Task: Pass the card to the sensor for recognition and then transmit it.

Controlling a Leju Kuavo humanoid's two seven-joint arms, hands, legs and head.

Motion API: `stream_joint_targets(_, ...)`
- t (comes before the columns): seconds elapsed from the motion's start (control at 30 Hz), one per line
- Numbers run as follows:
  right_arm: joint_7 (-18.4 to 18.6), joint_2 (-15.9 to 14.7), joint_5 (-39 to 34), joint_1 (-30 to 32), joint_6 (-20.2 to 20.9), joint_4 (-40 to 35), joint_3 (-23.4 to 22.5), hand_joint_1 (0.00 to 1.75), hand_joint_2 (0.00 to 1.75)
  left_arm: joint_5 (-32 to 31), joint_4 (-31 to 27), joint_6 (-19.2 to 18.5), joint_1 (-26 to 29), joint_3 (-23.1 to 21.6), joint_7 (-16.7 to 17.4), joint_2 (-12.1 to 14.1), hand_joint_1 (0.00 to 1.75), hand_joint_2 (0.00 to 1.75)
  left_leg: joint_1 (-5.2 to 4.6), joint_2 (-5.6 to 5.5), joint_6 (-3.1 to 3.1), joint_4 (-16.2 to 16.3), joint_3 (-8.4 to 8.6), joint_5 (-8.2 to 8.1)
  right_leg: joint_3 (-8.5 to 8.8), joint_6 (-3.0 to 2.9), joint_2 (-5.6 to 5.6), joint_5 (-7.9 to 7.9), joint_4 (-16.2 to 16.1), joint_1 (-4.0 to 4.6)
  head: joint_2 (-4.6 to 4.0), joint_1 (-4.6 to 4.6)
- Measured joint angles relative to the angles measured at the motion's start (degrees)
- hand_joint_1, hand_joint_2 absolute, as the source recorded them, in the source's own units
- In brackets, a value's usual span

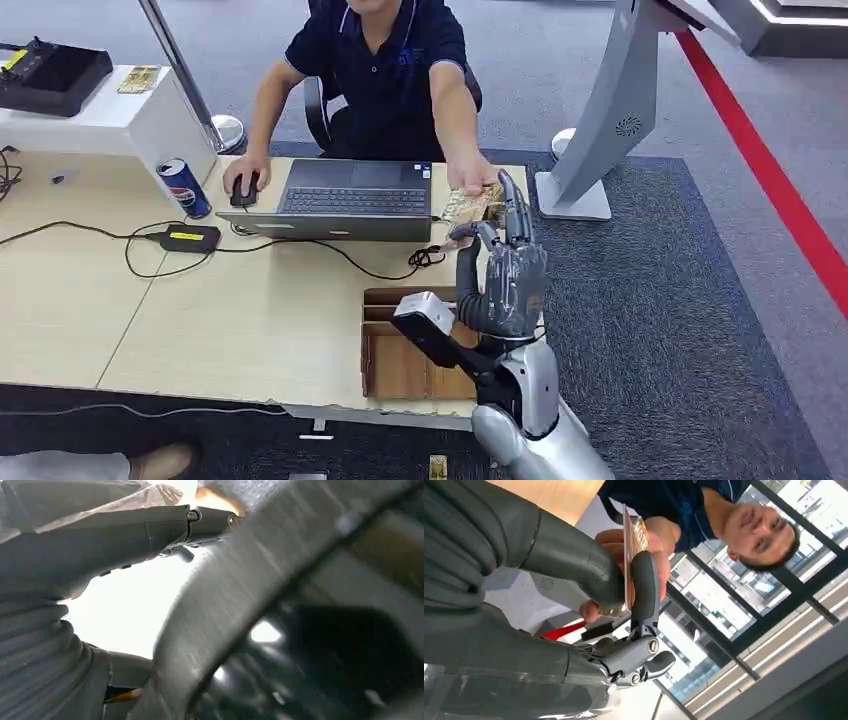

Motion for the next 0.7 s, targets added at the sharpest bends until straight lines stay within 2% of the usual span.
stream_joint_targets(0.1,-0.37,1.27,-0.81,-1.51,0.0,3.13,0.94,1.75,1.75,-0.15,0.0,-0.83,-0.65,-0.04,1.14,-0.13,0.0,1.75,0.0,0.04,0.0,0.01,0.01,0.0,-0.01,0.0,0.02,0.0,0.0,-0.01,0.0,0.0)
stream_joint_targets(0.53,-1.05,4.66,-1.88,-4.08,-0.11,12.07,3.0,1.75,1.75,-0.57,-0.02,-1.07,-0.76,-0.11,1.21,-0.13,0.0,1.75,0.0,0.02,0.0,0.01,0.0,0.0,-0.03,0.0,0.01,0.0,0.0,-0.01,0.0,-0.02)
stream_joint_targets(0.57,-1.05,4.75,-1.9,-4.21,-0.11,12.42,3.08,0.93,1.75,-0.59,-0.02,-1.07,-0.76,-0.11,1.21,-0.15,0.0,1.75,-0.01,0.03,0.0,0.01,0.0,0.0,-0.03,0.0,0.01,0.0,0.0,-0.01,0.0,-0.02)
stream_joint_targets(0.6,-1.03,4.85,-2.08,-4.27,-0.11,12.75,3.1,0.0,1.75,-0.63,-0.02,-1.07,-0.76,-0.11,1.21,-0.15,0.0,1.75,-0.01,0.03,0.0,0.01,0.0,-0.01,-0.03,0.0,0.01,0.0,0.0,-0.01,0.0,-0.02)
stream_joint_targets(0.7,-1.03,5.12,-2.14,-4.31,-0.11,13.53,3.21,0.0,1.75,-0.66,-0.02,-1.07,-0.76,-0.11,1.21,-0.13,0.0,1.75,-0.01,0.03,0.0,0.01,-0.01,-0.02,-0.04,0.0,0.01,-0.01,-0.01,-0.01,0.0,-0.02)
